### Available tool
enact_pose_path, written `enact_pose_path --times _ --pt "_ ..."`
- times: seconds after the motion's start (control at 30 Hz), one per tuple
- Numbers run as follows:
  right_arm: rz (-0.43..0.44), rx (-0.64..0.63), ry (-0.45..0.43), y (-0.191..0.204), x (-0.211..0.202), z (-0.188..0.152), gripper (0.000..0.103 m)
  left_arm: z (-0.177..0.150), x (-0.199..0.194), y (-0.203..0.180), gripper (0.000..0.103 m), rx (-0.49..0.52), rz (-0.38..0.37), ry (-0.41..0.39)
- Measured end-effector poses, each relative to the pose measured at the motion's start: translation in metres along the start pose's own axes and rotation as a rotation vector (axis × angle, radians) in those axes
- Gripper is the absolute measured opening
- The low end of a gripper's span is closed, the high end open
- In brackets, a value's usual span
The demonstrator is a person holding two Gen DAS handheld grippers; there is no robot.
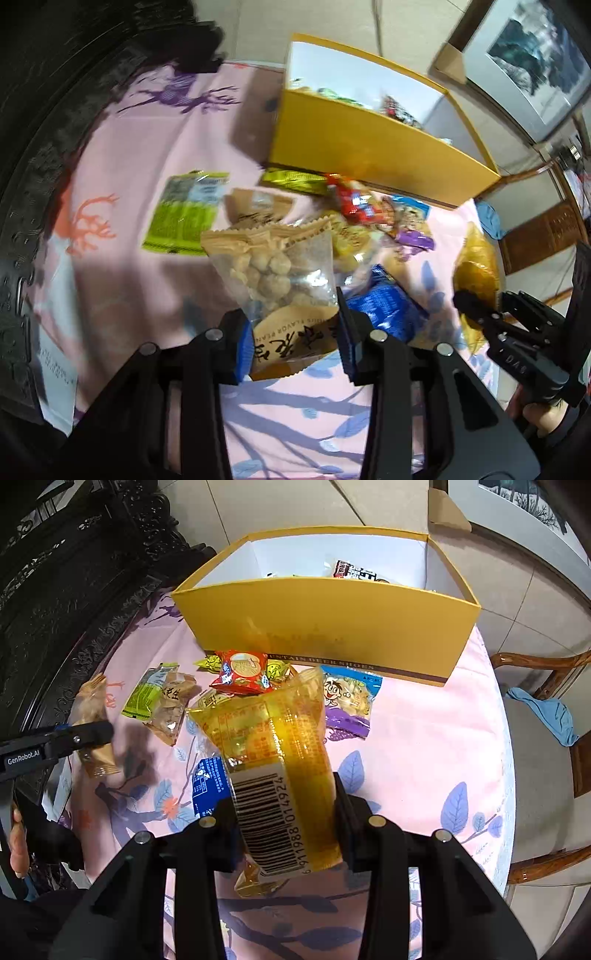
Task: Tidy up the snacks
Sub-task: 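Lower both held bags into the yellow box and release them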
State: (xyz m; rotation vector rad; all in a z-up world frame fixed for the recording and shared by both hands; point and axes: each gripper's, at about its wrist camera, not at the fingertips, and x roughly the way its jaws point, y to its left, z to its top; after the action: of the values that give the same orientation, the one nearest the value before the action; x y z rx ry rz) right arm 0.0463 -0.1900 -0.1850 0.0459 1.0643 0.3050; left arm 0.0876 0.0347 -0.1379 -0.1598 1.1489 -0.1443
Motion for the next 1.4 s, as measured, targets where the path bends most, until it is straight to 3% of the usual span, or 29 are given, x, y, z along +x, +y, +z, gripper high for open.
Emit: enact_pose_path --times 0.13,0.3,0.6,1.1,1.13,1.2,1.27,1.4 --pt "0.005 0.018 -0.008 -0.002 -0.002 0.015 0.041 0.024 0.008 -0.028 0.038 0.048 -0.029 -0.009" --pt "-0.029 0.014 -0.066 -0.008 -0.011 0.064 0.041 0.077 0.019 -0.068 0.038 0.103 -0.077 -0.033" --pt "-0.058 0.059 -0.141 -0.032 -0.017 0.14 0.041 0.154 0.025 -0.099 0.038 0.149 -0.059 -0.082" --pt "-0.06 0.064 -0.152 -0.039 -0.002 0.179 0.041 0.19 0.048 -0.095 0.039 0.13 -0.047 -0.057" --pt "-0.066 0.072 -0.153 -0.04 -0.001 0.182 0.041 0.195 0.048 -0.095 0.04 0.128 -0.039 -0.058" --pt "-0.099 0.101 -0.143 -0.045 0.0 0.192 0.049 0.203 0.045 -0.094 0.075 0.108 -0.026 -0.069" --pt "-0.121 0.135 -0.16 -0.053 -0.006 0.198 0.065 0.211 0.035 -0.088 0.09 0.071 -0.022 -0.112" --pt "-0.113 0.129 -0.176 -0.056 -0.019 0.195 0.067 0.221 0.02 -0.077 0.092 0.042 -0.032 -0.145"
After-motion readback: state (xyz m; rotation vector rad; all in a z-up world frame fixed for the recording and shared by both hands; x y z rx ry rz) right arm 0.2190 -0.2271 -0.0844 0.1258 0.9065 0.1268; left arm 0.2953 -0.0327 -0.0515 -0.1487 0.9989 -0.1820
